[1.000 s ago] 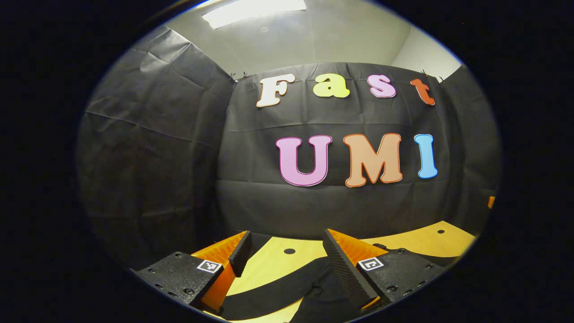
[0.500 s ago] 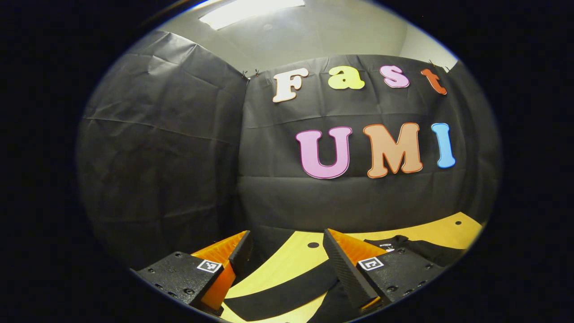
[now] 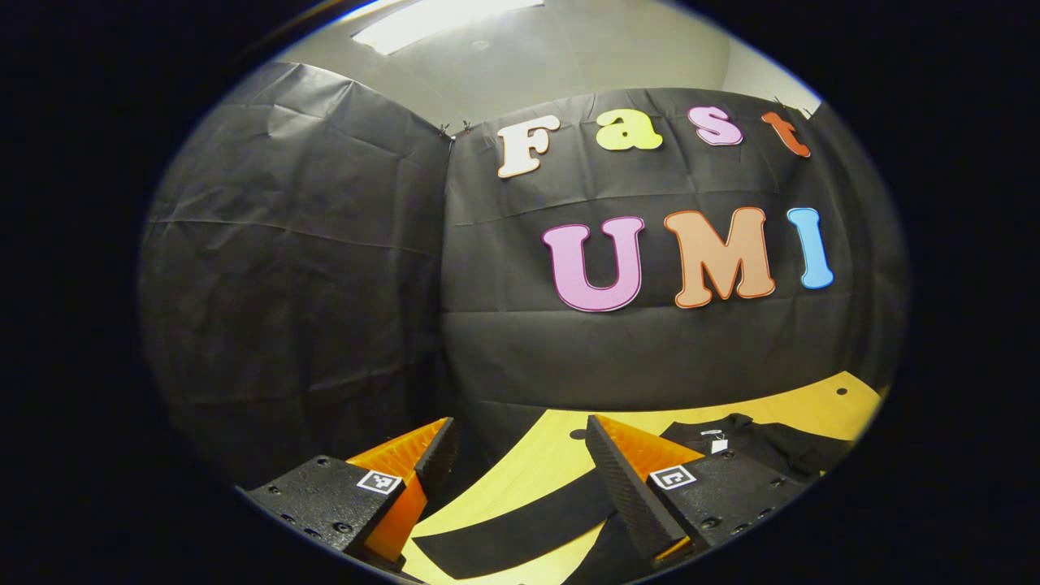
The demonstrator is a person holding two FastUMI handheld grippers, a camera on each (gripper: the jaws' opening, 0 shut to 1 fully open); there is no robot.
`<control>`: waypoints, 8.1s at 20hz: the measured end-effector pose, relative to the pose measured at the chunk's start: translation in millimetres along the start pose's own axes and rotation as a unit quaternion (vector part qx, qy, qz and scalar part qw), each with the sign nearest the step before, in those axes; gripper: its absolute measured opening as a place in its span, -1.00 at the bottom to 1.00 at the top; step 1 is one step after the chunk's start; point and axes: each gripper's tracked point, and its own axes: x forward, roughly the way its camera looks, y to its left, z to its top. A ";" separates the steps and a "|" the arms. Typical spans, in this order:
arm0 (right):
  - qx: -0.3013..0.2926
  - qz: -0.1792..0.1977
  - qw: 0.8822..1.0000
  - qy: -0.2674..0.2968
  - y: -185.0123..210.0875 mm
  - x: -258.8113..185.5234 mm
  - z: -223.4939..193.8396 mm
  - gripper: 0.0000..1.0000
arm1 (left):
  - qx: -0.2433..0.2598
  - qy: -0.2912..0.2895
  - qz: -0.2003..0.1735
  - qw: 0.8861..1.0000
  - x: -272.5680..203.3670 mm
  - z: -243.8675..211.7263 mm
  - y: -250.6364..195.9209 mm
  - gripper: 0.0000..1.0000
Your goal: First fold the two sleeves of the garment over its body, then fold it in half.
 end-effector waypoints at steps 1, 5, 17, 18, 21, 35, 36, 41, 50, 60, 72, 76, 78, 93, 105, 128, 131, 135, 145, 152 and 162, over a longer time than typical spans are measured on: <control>0.000 0.002 1.000 0.001 0.9 -0.5 0.2 0.94 | -0.001 0.002 0.000 1.000 0.6 -2.0 -1.0 0.89; 0.004 0.011 1.000 0.010 7.8 -1.0 1.6 0.70 | -0.014 0.010 -0.010 1.000 8.9 -9.0 -13.5 0.99; 0.007 0.056 0.997 0.043 34.2 -1.2 -0.6 -0.94 | -0.031 0.007 -0.027 0.999 22.7 -12.3 -23.0 0.99; 0.010 0.060 0.997 0.052 34.6 -2.0 0.9 -0.94 | -0.036 0.008 -0.027 0.999 22.7 -15.1 -21.9 0.99; 0.034 0.036 0.998 0.043 23.9 -13.6 25.7 -0.94 | -0.050 0.016 -0.017 0.998 20.8 -25.2 -10.1 0.89; -0.197 0.229 0.940 -0.156 382.4 -77.6 279.8 -0.95 | -0.074 0.076 0.106 0.989 -26.7 -87.7 138.0 0.96; -0.217 0.247 0.931 -0.158 418.6 -83.3 279.2 -0.95 | -0.076 0.079 0.119 0.987 -31.8 -91.0 150.4 0.96; -0.312 0.304 0.888 -0.146 575.3 -82.1 241.7 -0.95 | -0.092 0.089 0.174 0.976 -54.8 -107.7 196.1 0.89; -0.350 0.330 0.869 -0.119 654.1 -60.5 179.0 0.55 | -0.102 0.129 0.207 0.964 -72.4 -145.2 223.0 0.92; -0.252 0.274 0.878 -0.300 511.6 -171.9 293.8 1.00 | -0.127 0.234 0.098 0.959 2.5 -251.0 129.7 0.94; -0.168 0.146 0.866 -0.448 322.0 -307.6 311.3 0.99 | -0.082 0.371 0.099 0.920 -9.7 -353.6 94.9 0.90; -0.128 0.148 0.870 -0.453 305.7 -324.6 297.0 1.00 | -0.089 0.354 0.101 0.925 -6.4 -349.9 94.4 0.89; -0.123 0.138 0.875 -0.447 300.1 -316.0 294.2 0.90 | -0.083 0.350 0.089 0.929 -5.3 -349.1 87.6 0.70; -0.077 0.109 0.901 -0.413 240.6 -296.3 279.2 0.96 | -0.065 0.351 0.045 0.933 8.1 -336.8 58.5 -1.00; -0.011 0.023 0.925 -0.378 110.0 -289.7 233.4 0.95 | -0.046 0.206 -0.122 0.970 140.1 -170.0 -110.9 -1.00; 0.147 -0.118 0.940 -0.283 -4.3 -299.2 81.8 0.94 | 0.029 0.084 -0.439 0.894 118.9 -99.9 -511.8 0.99; 0.113 -0.102 0.949 -0.275 9.2 -285.6 88.7 0.94 | 0.012 0.068 -0.417 0.906 121.8 -77.4 -481.4 0.85; 0.062 -0.060 0.962 -0.257 40.4 -266.8 94.1 0.94 | -0.037 0.073 -0.372 0.924 125.8 -66.3 -418.0 0.86; -0.080 0.100 0.976 -0.175 135.1 -182.6 44.4 0.94 | -0.037 0.185 -0.189 0.964 63.8 -164.5 -194.1 0.85; -0.183 0.227 0.954 -0.066 195.0 -130.6 -37.4 0.97 | 0.009 0.260 -0.131 0.957 -56.7 -232.2 -105.6 0.86; -0.274 0.258 0.926 0.011 201.7 -90.5 -103.0 0.97 | -0.004 0.407 -0.102 0.908 -154.9 -328.7 -105.2 0.90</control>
